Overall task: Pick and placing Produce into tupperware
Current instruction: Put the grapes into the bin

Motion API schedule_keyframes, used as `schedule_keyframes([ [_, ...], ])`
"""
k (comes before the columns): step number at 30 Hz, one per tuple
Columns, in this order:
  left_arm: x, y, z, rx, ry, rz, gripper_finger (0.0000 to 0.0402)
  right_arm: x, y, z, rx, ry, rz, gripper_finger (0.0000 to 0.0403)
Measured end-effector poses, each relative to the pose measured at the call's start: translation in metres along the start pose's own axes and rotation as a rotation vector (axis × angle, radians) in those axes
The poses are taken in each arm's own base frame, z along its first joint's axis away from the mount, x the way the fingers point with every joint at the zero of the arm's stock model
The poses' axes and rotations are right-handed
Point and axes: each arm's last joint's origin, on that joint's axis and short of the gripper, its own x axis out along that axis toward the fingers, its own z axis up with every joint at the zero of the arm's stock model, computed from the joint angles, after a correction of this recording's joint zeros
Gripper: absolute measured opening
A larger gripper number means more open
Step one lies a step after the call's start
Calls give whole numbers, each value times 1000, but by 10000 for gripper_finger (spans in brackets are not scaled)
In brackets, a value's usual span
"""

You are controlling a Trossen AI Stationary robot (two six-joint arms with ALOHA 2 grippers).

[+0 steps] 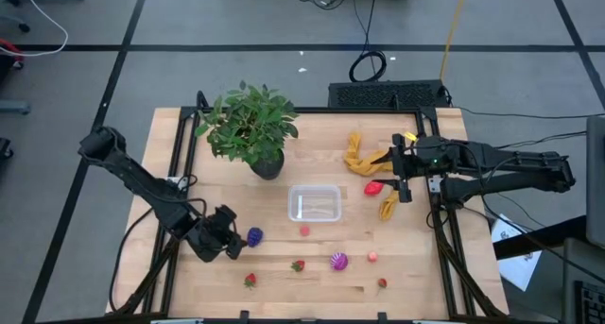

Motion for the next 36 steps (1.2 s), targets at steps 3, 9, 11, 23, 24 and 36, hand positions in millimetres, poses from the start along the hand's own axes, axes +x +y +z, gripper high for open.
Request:
schedule_keyframes([
  [3,-1,-1,-1,-18,25,-7,227,0,0,0,1,0,0,220],
  [9,-2,-5,-3,-48,10,-58,227,0,0,0,2,0,0,220],
  [11,-2,-6,-1,-61,-33,-63,227,0,0,0,2,0,0,220],
  [23,-33,-36,15,-18,-69,95,227,0,0,0,2,0,0,220],
  [24,-36,-43,17,-15,-61,127,227,0,0,0,2,1,0,220],
  [36,-15,-109,22,-62,42,562,227,0,0,0,-5,1,0,220],
])
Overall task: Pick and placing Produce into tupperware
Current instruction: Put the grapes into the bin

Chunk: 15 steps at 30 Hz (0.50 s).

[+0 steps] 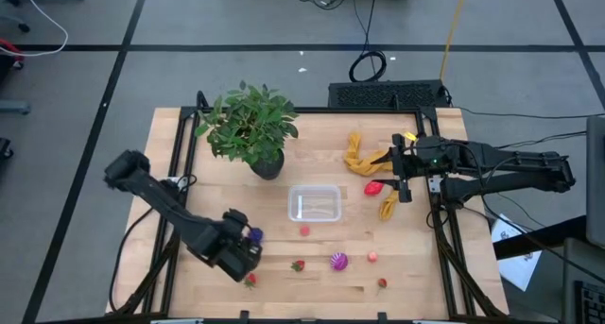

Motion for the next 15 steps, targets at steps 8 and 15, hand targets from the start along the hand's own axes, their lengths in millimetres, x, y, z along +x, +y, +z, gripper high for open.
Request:
schedule_keyframes([
  [8,15,-15,7,-6,5,8,227,0,1,-2,6,23,6,220],
  [15,15,-22,8,38,-23,-70,227,0,1,-2,7,25,6,220],
])
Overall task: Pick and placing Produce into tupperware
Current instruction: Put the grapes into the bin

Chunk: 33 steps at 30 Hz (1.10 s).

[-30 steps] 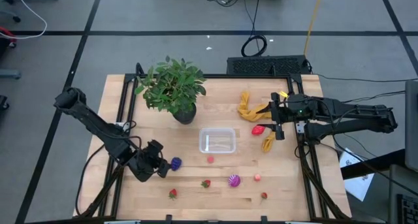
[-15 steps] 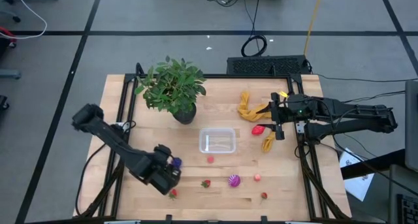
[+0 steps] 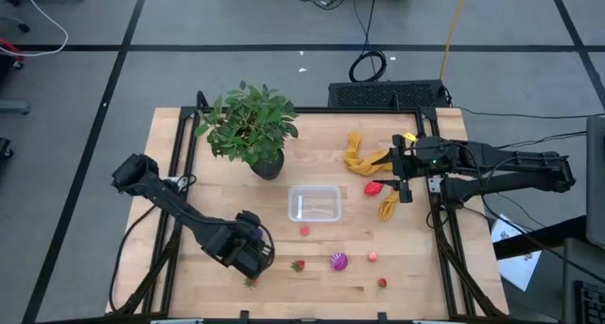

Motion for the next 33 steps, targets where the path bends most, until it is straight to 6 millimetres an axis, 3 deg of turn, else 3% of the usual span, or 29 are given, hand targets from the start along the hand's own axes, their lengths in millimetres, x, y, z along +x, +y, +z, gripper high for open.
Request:
schedule_keyframes([
  [12,0,-2,1,1,-39,-26,228,0,0,0,-2,0,0,220],
  [21,26,-3,-6,23,-18,44,228,0,0,0,-2,0,0,220],
  [33,30,-3,-4,92,-44,67,228,0,0,0,-1,-1,0,220],
])
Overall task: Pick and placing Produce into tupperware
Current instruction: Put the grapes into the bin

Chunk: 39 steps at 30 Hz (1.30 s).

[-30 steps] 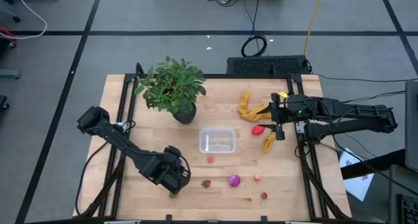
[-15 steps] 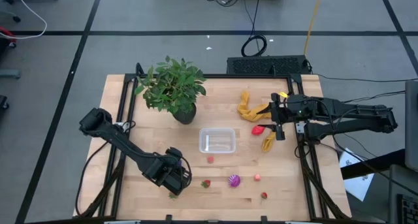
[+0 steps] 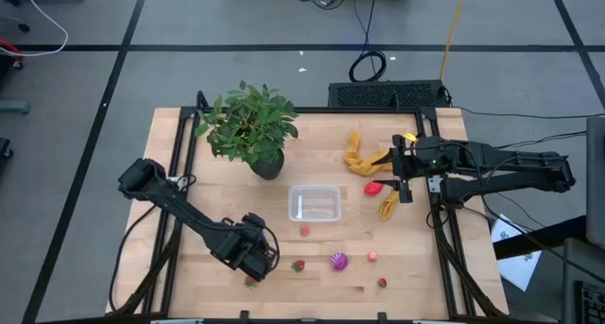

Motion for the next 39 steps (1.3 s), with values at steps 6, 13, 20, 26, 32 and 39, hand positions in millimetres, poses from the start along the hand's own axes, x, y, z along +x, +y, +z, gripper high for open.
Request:
schedule_keyframes([
  [6,0,0,0,5,0,-1,228,0,0,0,0,0,0,220],
  [13,0,-4,0,-30,17,-39,228,0,0,0,0,0,0,220],
  [20,-1,-9,1,-27,-28,-94,228,0,0,0,1,0,0,220],
  [26,-1,-9,1,-23,-36,-89,228,0,0,0,1,0,0,220],
  [32,-1,-8,-1,-14,-34,-85,228,0,0,0,1,0,0,220],
  [39,-1,-8,-2,35,-29,-82,244,0,0,0,2,5,1,220],
])
